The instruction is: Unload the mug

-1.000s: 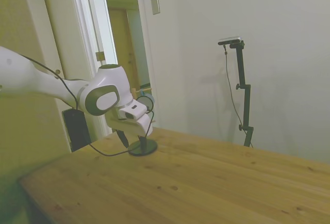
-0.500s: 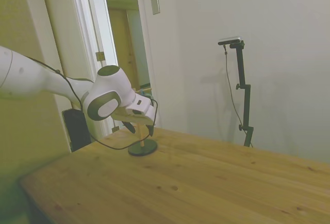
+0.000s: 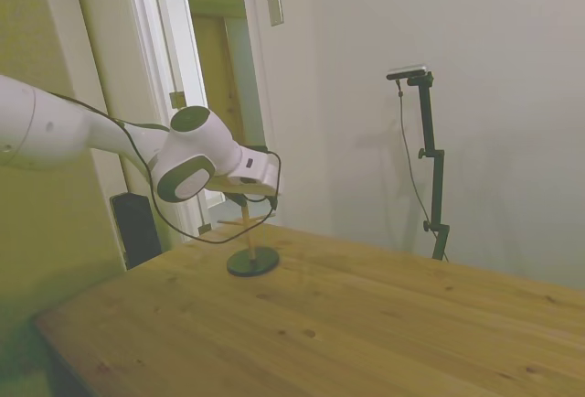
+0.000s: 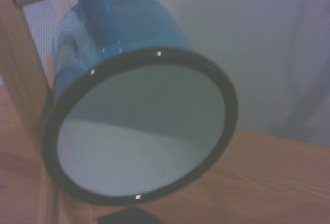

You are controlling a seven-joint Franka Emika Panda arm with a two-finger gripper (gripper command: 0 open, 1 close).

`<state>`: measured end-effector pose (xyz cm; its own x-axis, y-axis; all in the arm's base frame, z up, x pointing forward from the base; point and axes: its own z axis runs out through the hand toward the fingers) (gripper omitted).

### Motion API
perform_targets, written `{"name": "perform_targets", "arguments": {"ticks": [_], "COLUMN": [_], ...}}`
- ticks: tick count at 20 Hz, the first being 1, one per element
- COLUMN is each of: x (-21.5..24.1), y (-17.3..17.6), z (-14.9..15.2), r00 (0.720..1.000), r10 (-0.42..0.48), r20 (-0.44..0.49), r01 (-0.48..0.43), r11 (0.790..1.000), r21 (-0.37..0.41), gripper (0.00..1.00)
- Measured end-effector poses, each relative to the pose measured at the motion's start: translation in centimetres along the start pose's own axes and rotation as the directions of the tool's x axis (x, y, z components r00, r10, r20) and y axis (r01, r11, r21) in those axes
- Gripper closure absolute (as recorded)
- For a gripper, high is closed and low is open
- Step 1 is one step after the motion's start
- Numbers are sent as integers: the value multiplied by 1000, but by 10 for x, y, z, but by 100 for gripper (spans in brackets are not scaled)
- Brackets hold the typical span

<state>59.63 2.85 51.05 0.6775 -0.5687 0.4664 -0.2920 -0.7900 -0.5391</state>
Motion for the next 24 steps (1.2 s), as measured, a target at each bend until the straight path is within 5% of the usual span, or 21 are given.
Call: {"name": "perform_targets", "arguments": {"ticks": [24], "x": [37], "y": [-39], "z": [20], "r00": [991], "r10": [-36], "r20": [-129], "r01": [45], "r11": [997], "r21": [67], "gripper": [0]}}
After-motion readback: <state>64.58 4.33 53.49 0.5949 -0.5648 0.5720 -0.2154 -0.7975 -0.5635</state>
